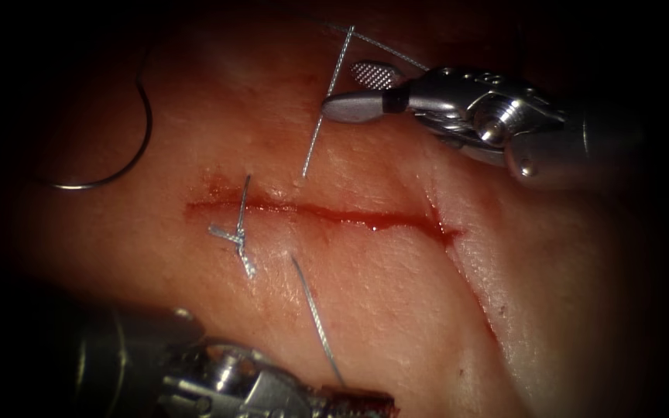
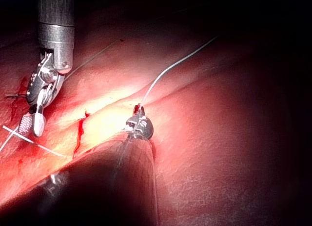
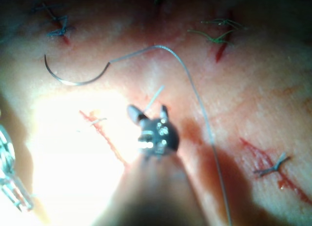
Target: Wound Closure
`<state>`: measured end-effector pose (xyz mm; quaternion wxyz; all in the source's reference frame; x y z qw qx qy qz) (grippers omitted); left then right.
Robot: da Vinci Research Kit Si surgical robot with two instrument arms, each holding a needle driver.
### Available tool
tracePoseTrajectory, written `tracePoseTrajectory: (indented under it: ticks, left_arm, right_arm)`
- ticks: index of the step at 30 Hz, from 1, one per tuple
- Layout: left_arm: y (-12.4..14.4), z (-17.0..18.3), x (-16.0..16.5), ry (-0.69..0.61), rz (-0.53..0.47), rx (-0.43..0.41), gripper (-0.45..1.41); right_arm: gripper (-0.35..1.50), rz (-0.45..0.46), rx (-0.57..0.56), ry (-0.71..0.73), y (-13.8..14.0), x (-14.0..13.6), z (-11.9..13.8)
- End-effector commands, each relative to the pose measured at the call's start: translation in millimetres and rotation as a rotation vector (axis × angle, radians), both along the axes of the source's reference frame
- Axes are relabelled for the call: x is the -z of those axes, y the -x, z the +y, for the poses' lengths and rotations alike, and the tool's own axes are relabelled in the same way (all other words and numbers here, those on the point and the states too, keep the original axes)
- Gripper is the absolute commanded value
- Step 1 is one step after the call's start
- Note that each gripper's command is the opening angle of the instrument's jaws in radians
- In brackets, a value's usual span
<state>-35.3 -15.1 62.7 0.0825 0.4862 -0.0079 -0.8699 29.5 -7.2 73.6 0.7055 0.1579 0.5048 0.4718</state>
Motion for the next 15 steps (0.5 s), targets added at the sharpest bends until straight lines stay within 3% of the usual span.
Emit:
tracePoseTrajectory:
  ticks: [1,4,8,9,15]
  left_arm:
    - [-0.2,0.3,-0.4,0.001,-0.012,0.013,-0.45]
    - [-1.6,1.2,-0.5,0.003,-0.019,0.029,-0.45]
    - [-3.7,2.7,-0.7,0.001,-0.044,0.058,-0.45]
    - [-4.3,3.3,-0.6,0.001,-0.067,0.073,-0.45]
    - [-5.7,4.8,0.6,-0.012,-0.171,0.107,-0.45]
  right_arm:
    - [1.21,0.003,0.007,0.003,-0.1,0.2,-0.5]
    - [1.25,0.006,0.039,0.031,0.9,1.1,-1.6]
    - [1.26,0.041,0.158,0.106,1.8,2.6,-3.5]
    - [1.23,0.076,0.235,0.145,1.9,3.3,-4.5]
    - [1.13,0.138,0.397,0.288,0.7,5.3,-7.0]
